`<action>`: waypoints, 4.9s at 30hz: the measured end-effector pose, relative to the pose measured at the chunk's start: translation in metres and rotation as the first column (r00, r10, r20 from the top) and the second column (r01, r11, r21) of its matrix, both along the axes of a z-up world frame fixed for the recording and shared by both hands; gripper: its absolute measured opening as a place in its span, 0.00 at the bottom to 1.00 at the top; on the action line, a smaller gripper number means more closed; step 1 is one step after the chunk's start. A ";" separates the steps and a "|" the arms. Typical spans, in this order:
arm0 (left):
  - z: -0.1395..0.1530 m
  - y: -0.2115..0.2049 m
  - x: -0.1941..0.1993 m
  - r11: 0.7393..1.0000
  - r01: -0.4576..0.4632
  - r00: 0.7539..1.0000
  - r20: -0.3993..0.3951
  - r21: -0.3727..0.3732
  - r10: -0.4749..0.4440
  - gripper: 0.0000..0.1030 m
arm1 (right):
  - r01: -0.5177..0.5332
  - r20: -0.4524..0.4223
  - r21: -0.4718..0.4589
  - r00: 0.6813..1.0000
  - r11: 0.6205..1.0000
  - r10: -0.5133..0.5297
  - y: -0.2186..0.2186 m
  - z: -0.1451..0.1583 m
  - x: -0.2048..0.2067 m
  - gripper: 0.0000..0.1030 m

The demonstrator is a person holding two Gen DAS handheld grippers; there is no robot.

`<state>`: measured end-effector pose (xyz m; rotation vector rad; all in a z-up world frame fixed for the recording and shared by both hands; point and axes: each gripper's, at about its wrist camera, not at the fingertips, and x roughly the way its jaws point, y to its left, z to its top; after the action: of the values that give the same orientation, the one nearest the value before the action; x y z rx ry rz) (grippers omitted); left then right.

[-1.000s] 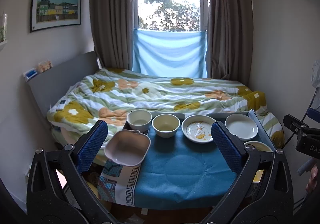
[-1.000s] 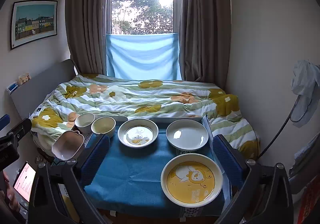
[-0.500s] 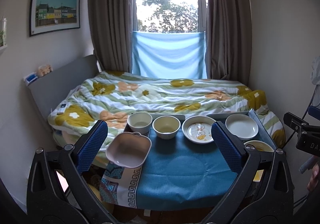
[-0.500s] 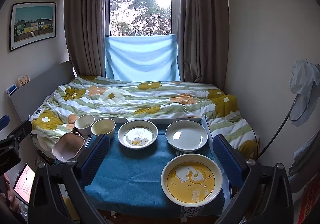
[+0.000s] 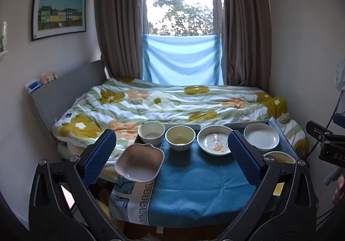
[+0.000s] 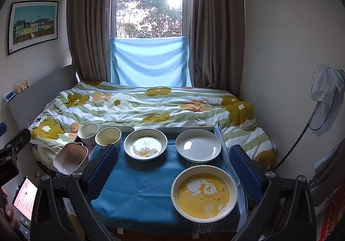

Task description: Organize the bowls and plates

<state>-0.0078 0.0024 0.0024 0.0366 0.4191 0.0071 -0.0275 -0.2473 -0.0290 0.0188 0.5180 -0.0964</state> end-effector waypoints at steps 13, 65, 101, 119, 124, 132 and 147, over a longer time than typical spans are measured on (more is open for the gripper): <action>0.000 0.000 0.004 1.000 -0.003 1.000 -0.001 0.012 0.003 1.00 | 0.008 0.004 0.004 1.000 1.000 -0.008 0.005 0.001 -0.002 1.00; -0.109 -0.089 0.073 0.920 0.350 0.857 -0.337 -0.173 -0.390 1.00 | 0.106 -0.240 0.246 0.970 0.963 -0.046 -0.075 -0.098 -0.007 1.00; -0.295 -0.249 0.166 0.952 0.186 0.630 -0.714 -0.244 -0.307 0.14 | -0.069 -0.460 0.482 0.828 0.874 0.319 -0.256 -0.268 0.105 0.10; -0.266 -0.252 0.158 0.960 0.191 0.686 -0.671 -0.205 -0.280 0.14 | -0.166 -0.456 0.372 0.824 0.913 0.336 -0.247 -0.247 0.110 0.10; -0.242 -0.233 0.153 0.965 0.170 0.718 -0.645 -0.200 -0.261 0.15 | -0.212 -0.428 0.362 0.827 0.908 0.364 -0.236 -0.224 0.115 0.11; -0.222 -0.167 0.151 0.981 0.074 0.749 -0.639 -0.181 -0.174 0.15 | -0.289 -0.405 0.388 0.800 0.875 0.443 -0.183 -0.207 0.135 0.11; -0.246 0.002 0.170 0.990 -0.031 0.735 -0.675 -0.140 -0.072 0.14 | -0.335 -0.445 0.441 0.724 0.832 0.527 -0.017 -0.231 0.181 0.11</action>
<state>0.1621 0.0047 -0.2432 -0.1041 1.1639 -0.0614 0.1533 -0.2640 -0.2602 0.2045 1.1106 0.4788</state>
